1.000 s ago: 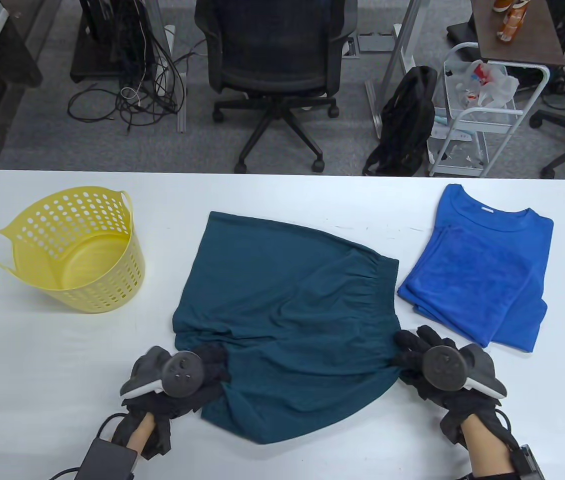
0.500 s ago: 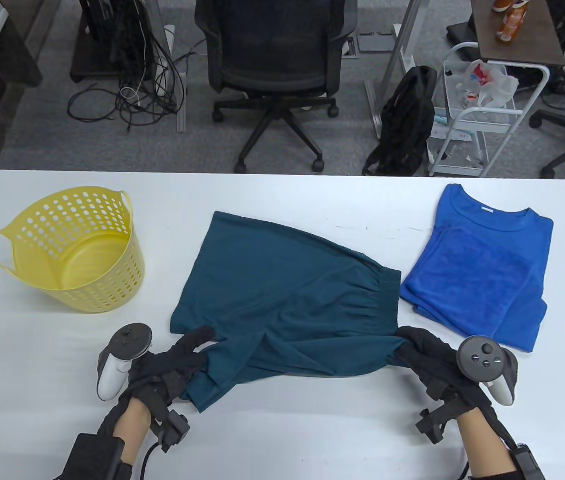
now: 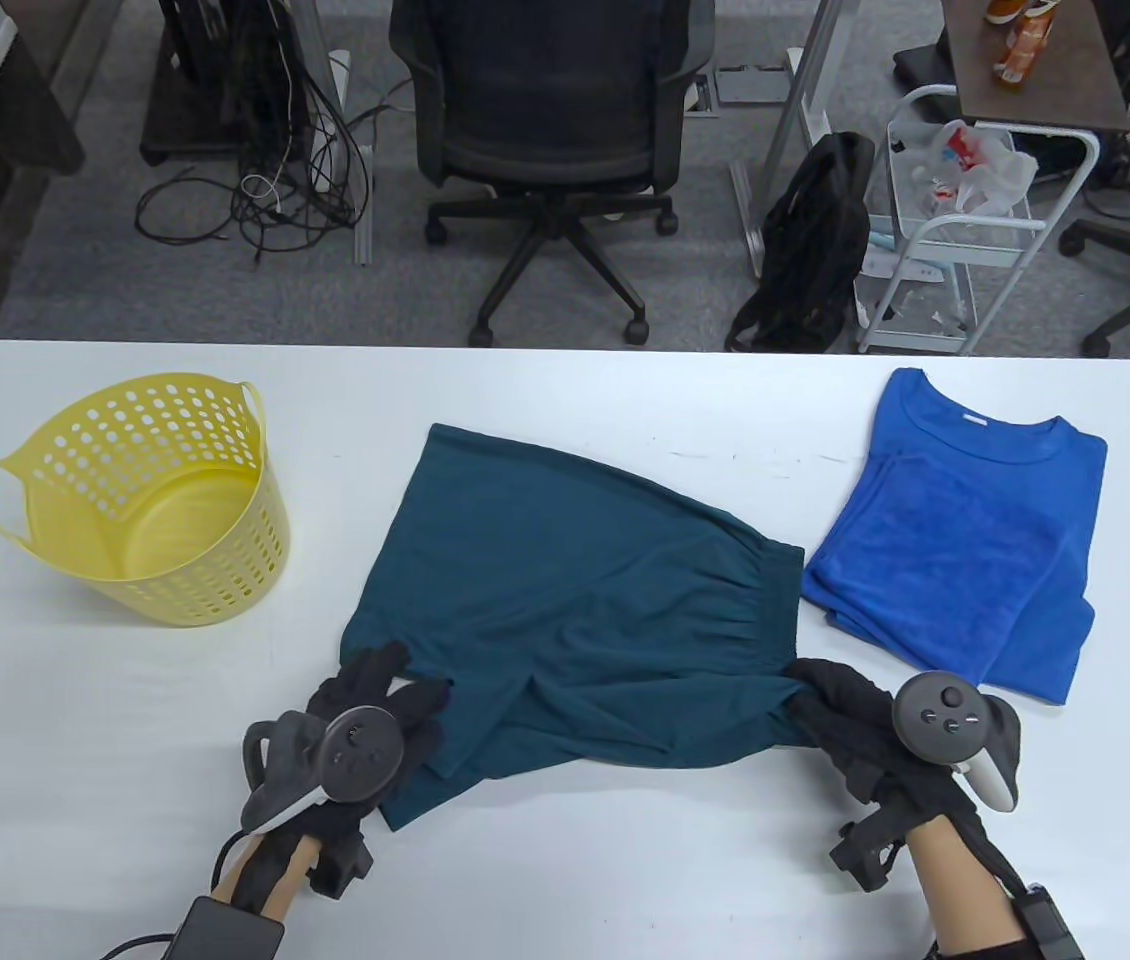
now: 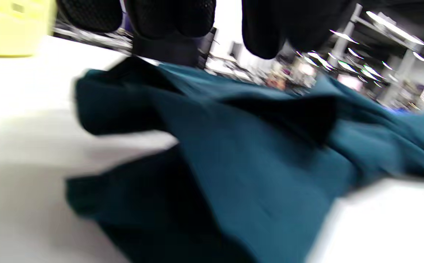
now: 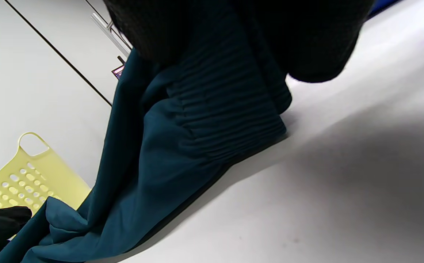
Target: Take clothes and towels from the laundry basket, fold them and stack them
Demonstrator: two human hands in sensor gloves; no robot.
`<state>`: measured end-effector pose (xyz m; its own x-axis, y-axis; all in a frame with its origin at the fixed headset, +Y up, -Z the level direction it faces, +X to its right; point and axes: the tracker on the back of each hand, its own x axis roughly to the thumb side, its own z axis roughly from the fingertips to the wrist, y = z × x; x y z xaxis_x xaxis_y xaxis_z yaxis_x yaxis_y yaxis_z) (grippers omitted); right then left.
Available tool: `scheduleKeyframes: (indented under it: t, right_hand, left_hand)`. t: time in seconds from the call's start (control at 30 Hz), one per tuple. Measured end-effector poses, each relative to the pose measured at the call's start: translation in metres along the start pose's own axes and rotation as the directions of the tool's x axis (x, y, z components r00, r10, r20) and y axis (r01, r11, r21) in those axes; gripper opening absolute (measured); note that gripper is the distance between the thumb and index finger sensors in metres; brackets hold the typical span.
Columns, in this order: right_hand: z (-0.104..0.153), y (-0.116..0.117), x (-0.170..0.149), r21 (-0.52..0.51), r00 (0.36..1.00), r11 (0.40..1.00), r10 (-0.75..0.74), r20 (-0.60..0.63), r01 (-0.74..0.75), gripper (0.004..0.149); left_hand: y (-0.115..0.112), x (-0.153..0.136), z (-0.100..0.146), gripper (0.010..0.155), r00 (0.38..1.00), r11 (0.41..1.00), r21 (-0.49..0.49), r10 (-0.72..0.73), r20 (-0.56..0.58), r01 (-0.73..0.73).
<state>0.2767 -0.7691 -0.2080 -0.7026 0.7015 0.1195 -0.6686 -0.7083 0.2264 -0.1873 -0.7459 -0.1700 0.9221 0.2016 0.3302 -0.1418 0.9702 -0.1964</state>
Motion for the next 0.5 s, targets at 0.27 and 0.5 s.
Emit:
scheduleKeyframes:
  t: [0.27,0.5]
  right_hand:
    - [0.001,-0.001,-0.002,0.009,1.0,1.0,-0.013,0.006,0.013,0.05]
    - [0.003,-0.009,-0.004,-0.051,0.996,0.995,-0.084,0.039,0.086,0.049]
  left_hand:
    - [-0.018,0.002,-0.004,0.06,0.984,0.983,-0.051,-0.177,-0.021,0.175]
    - [0.008,-0.054,0.009,0.047,0.839,0.83,0.128,0.541,0.057,-0.543]
